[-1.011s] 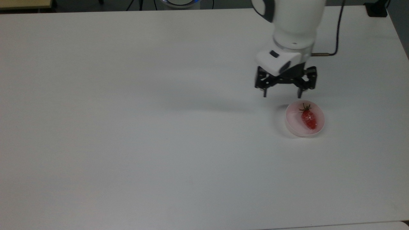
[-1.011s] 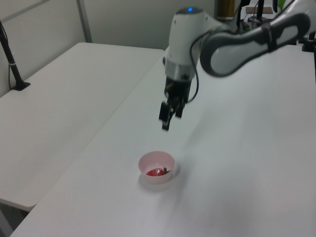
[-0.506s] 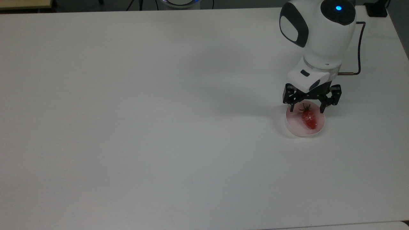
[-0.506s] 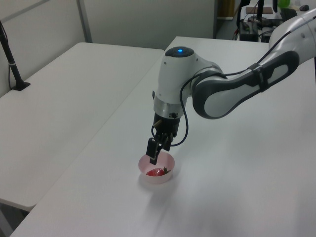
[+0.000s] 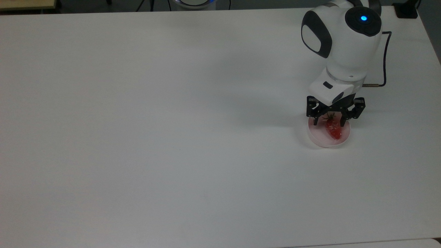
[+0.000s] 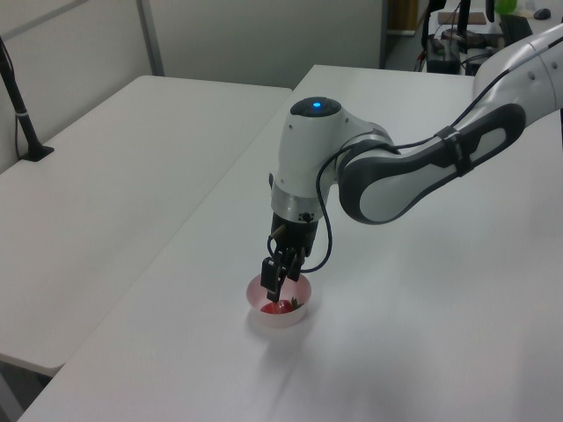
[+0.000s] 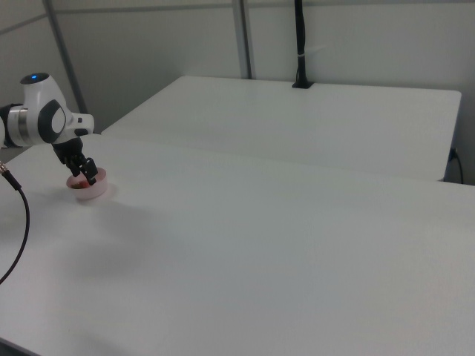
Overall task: Pick up strawberry from bowl
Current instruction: 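Lower the open gripper into the bowl around the red strawberry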
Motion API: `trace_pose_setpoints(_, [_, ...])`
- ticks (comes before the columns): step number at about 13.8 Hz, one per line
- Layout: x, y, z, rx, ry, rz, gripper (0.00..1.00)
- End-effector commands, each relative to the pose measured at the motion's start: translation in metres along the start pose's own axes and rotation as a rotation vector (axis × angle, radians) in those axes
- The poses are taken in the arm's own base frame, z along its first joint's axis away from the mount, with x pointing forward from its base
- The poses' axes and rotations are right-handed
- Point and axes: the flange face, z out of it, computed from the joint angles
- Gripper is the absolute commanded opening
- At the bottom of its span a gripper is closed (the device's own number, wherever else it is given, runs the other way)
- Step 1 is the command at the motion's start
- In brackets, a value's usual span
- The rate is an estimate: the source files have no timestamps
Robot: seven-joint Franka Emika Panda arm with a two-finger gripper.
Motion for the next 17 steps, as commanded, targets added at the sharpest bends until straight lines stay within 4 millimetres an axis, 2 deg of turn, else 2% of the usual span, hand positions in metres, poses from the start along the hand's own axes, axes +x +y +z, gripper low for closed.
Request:
trace_pose_setpoints(1, [-0.001,-0.004,0.012,-0.003,0.016,-0.032,0.62])
trace_pose_setpoints(4, [-0.003,-0.003,0.021,-0.016,0.010,-0.057,0.60])
trace_pose_setpoints(8, [-0.010,-0.007,0.029,-0.048,0.016,-0.103,0.52])
trace_pose_setpoints(9, [-0.012,-0.008,0.032,-0.050,0.011,-0.112,0.53])
trace_pose_setpoints(11, [-0.018,-0.013,0.038,-0.054,0.004,-0.130,0.60])
trace_pose_setpoints(13, [-0.020,-0.013,0.040,-0.056,0.002,-0.153,0.60])
trace_pose_setpoints(17, [-0.019,-0.012,0.041,-0.060,0.002,-0.163,0.46])
